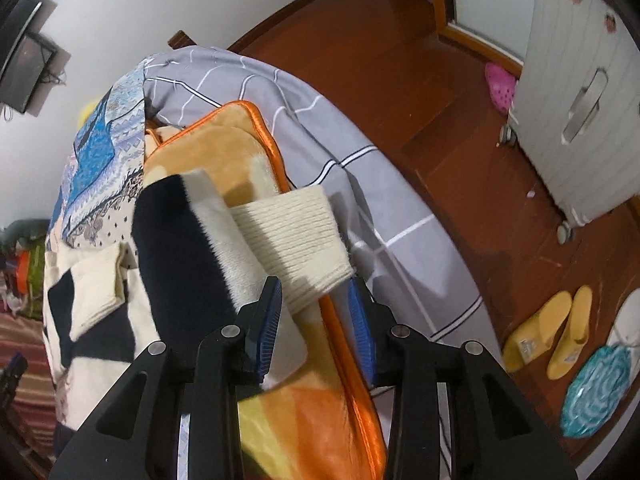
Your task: Fold small clothes
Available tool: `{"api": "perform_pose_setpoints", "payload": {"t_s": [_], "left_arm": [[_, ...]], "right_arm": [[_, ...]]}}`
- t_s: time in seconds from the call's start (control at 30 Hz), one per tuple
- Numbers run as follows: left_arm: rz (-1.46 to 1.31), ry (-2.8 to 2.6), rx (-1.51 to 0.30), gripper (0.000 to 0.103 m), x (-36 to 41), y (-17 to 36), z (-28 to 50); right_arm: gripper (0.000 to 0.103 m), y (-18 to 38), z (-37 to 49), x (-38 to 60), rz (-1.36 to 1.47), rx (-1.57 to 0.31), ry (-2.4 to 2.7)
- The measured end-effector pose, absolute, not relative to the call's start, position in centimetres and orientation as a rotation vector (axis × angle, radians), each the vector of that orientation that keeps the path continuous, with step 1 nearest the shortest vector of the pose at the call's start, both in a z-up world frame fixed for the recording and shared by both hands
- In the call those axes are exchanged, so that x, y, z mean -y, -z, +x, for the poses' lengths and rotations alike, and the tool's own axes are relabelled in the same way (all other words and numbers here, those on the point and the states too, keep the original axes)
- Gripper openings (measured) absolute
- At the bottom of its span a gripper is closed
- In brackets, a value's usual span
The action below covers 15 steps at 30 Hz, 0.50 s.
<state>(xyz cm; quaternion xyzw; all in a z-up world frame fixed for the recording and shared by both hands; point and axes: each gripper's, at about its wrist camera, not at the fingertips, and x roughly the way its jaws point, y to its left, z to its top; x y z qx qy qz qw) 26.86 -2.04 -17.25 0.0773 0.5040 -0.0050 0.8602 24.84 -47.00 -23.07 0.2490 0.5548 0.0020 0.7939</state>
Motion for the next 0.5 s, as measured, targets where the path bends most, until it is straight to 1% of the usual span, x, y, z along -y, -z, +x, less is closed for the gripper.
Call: {"api": "perform_pose_setpoints", "payload": {"t_s": [0.23,0.27,0.33,0.4,0.5], "left_arm": [[0.157,0.002,-1.081,0.076,2.1,18.3,27.6],[0.157,0.001,-1.084,0.076,2.1,18.4,27.7],[0.155,-0.002,-1.088,0.076,2.0,18.6,27.8],[0.154,-0.004,-1.090,0.076,1.8,18.6,27.8],[0.148,-0.008,-1.087,0.076,1.6,18.5,27.8]], "right_arm": [[0.031,24.4,25.4,47.2,0.594,-1.193,-0.007],[0.030,24.5,25.4,47.1,0.596,-1.191,-0.008],[0.016,24.5,25.6,47.0,0.605,-1.185,-0.012],[0.009,24.1,25.7,46.7,0.592,-1.172,-0.015],[0.008,23.2,26.0,46.0,0.537,-1.142,-0.013]]}}
